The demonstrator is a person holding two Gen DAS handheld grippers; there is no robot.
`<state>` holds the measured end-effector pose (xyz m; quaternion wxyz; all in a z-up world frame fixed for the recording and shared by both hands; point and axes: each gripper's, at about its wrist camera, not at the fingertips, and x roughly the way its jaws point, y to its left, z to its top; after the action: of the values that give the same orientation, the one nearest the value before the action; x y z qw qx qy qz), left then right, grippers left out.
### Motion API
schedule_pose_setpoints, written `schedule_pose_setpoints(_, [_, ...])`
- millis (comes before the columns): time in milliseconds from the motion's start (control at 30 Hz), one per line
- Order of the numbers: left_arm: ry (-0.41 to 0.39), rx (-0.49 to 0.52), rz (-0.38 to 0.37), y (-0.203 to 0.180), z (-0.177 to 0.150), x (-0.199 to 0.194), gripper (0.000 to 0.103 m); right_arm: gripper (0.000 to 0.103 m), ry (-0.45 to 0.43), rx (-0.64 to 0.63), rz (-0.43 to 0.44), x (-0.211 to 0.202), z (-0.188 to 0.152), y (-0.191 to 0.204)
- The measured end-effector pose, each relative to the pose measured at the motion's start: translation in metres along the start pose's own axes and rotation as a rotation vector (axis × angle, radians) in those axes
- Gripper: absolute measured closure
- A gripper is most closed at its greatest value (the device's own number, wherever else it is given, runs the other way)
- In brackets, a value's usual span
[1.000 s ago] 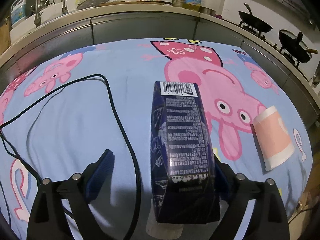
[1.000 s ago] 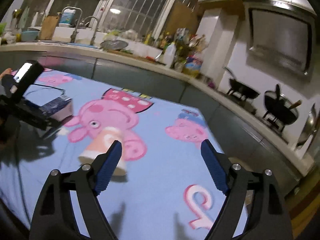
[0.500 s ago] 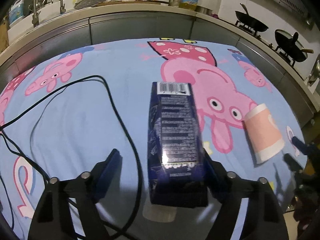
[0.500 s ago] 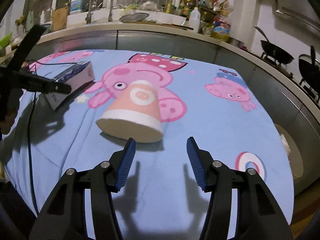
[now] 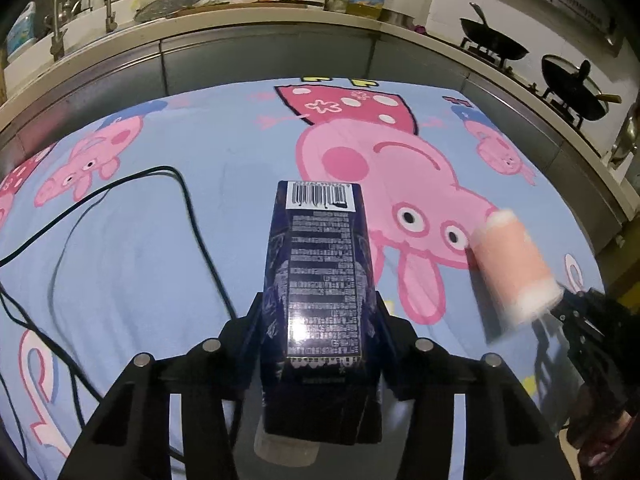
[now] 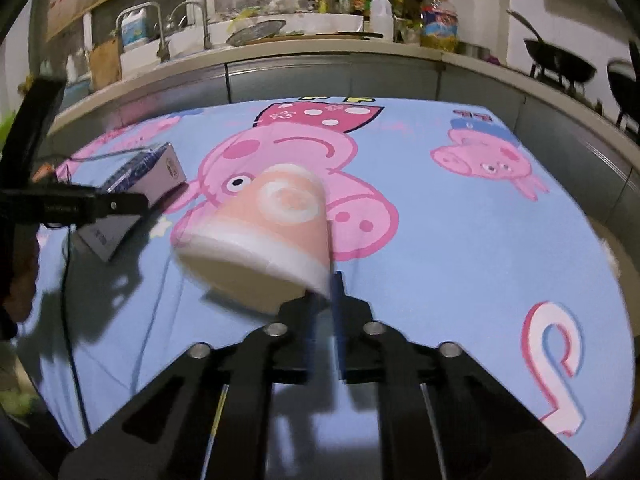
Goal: Collect trash
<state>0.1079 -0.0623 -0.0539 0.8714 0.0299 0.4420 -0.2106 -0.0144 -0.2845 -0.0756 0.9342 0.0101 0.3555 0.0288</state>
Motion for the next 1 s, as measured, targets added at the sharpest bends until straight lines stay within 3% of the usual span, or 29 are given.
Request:
schedule_pose_setpoints(333, [-0.016, 0.094, -0.122, -0.054, 0.012, -0.002, 0.053, 0.098, -0.063, 0.151, -0.091, -0.021, -0.008, -0.040])
schedule_pose_setpoints(733, [0.018, 0.284, -0.277, -0.181, 0.040, 0.027, 0.053, 0.098, -0.107, 0.365, -0.240, -0.059, -0.035, -0.138])
schedule_pose_setpoints(1000, [0.038, 0.347, -0.340, -0.252, 0.056, 0.043, 0.054, 0.098, -0.124, 0.466, -0.239, -0.069, -0.051, -0.183])
